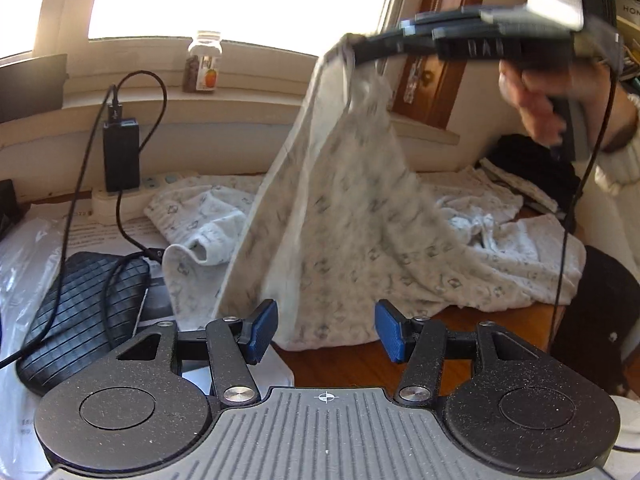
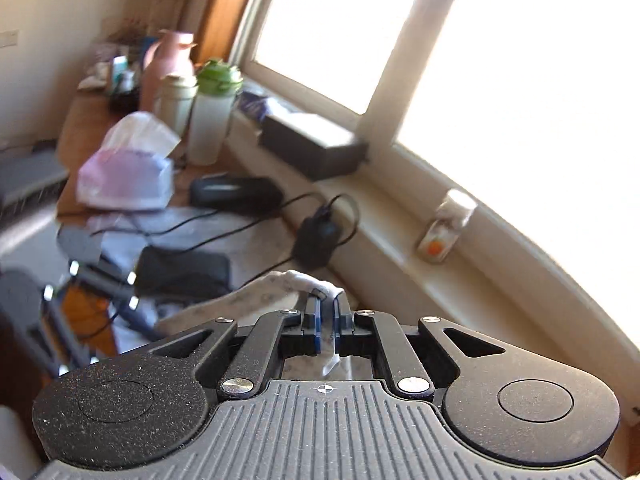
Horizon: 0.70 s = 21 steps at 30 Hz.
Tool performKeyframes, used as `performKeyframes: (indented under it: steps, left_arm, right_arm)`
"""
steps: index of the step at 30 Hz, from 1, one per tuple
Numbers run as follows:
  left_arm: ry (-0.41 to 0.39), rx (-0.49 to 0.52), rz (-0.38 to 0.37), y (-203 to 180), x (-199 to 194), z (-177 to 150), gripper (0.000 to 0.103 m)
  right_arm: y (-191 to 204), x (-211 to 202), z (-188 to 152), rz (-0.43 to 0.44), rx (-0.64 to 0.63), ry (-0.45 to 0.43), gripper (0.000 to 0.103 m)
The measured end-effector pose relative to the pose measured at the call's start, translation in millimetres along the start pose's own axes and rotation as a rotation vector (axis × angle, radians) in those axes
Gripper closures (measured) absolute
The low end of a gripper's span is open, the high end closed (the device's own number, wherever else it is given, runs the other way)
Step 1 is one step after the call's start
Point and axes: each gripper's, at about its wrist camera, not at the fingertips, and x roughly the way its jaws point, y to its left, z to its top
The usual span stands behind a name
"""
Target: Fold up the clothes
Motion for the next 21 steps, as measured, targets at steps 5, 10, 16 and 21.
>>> performKeyframes:
  steps: [5,10,16,21]
  left_arm:
    - [0.004,-0.017,0.014,7.5,17.4,4.2,0.049]
    - [0.001,0.037,0.028,-1.0,12.1,2.0,0.101]
    - [-0.062,0.059,0.049,3.7,-49.9,-0.6,0.102]
    - [-0.043,0.054,0.154,17.8,-75.3,-2.2,0.101]
  right_arm:
    - [-19.7,8.5,11.7,-0.038,0.024,0.001,0.095]
    - [-16.5,12.4,5.8,-0.021,0.031,0.006,0.095]
    - [-13.2,8.6,6.6,-0.028,0.017,-0.016,0.095]
    - [-2.6,22.5,17.8,-0.017,-0.010,-0.047,0.095]
